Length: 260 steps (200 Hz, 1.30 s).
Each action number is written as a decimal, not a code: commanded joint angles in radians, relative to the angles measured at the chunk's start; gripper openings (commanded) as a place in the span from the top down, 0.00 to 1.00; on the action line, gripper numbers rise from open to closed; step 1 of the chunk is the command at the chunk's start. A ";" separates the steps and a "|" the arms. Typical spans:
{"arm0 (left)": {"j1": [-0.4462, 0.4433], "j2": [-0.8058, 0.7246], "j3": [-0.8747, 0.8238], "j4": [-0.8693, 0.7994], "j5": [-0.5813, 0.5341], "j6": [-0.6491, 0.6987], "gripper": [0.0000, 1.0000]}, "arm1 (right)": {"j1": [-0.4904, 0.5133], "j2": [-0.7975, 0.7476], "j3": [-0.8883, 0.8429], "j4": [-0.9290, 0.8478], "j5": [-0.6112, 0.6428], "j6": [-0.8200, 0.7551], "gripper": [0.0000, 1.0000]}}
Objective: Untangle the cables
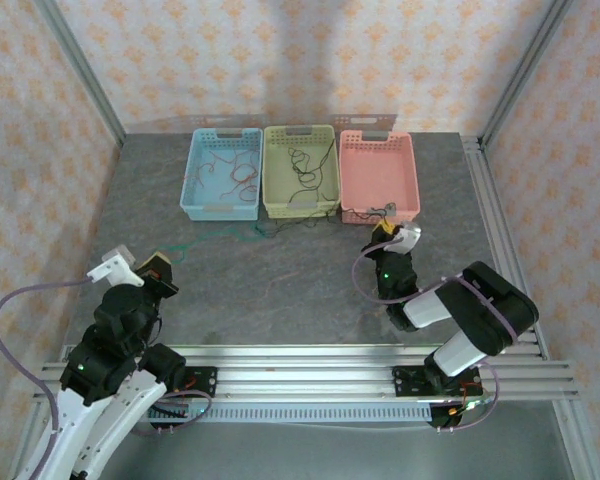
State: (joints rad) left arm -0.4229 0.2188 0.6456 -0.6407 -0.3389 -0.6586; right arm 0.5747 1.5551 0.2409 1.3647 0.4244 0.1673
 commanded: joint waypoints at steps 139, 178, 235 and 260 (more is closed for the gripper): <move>0.008 0.012 0.227 -0.109 -0.106 0.035 1.00 | -0.059 0.090 0.012 0.039 0.145 0.061 1.00; 0.007 0.132 0.232 0.016 0.217 0.106 1.00 | -0.058 0.082 0.042 0.040 -0.156 0.046 1.00; 0.009 0.289 0.178 0.143 0.433 0.119 1.00 | -0.059 0.060 0.089 0.042 -0.581 0.041 1.00; 0.008 0.324 0.083 0.209 0.425 0.098 1.00 | -0.058 0.059 0.103 0.042 -0.688 0.043 1.00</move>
State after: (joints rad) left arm -0.4229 0.5159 0.8127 -0.5266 0.0376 -0.5659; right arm 0.5179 1.6379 0.3157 1.3815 -0.0639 0.2119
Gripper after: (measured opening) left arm 0.044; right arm 0.046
